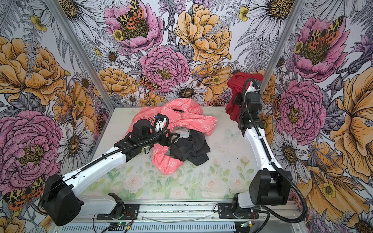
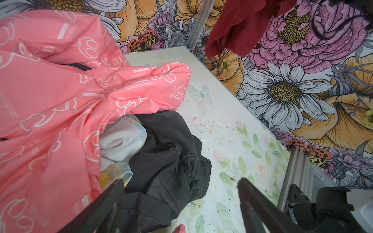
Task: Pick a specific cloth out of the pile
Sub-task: 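Carry the red shirt away with the right gripper while the left releases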
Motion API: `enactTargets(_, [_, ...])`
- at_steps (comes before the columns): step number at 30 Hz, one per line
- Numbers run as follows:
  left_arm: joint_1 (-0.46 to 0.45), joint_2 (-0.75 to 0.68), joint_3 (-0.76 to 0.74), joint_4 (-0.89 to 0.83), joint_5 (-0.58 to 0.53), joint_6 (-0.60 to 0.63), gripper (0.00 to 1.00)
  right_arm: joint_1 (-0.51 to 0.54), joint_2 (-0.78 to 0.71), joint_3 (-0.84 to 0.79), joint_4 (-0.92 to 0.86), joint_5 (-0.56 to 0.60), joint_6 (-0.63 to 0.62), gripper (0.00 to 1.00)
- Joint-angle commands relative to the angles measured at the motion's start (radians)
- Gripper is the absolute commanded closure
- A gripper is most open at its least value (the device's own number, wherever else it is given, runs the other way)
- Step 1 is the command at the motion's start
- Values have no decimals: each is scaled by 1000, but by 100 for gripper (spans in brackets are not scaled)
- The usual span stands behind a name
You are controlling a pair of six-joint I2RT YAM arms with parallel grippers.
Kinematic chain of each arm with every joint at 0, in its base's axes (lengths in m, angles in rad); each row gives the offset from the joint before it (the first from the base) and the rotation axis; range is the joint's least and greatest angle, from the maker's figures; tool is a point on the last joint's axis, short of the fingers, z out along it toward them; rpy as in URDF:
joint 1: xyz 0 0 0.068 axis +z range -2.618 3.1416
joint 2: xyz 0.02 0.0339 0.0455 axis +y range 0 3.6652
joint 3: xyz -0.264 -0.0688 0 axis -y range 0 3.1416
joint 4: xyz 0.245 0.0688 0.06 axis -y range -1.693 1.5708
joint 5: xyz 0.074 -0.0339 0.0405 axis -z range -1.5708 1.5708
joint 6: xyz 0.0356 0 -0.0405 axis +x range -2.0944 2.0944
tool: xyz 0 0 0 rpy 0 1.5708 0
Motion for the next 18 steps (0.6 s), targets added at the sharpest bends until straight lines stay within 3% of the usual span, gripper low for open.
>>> enactTargets(1, [-7,9,16,-8,34,47,11,-21,42,69,-27,-56,21,100])
enactTargets(10, [-5,-10,10,-8,88,165,11,-47,152,103,-88,-115,12,100])
enactTargets(18, [-24,-20,-3,-5,72,166,10,-62,240,134,-54,-166,-66,100])
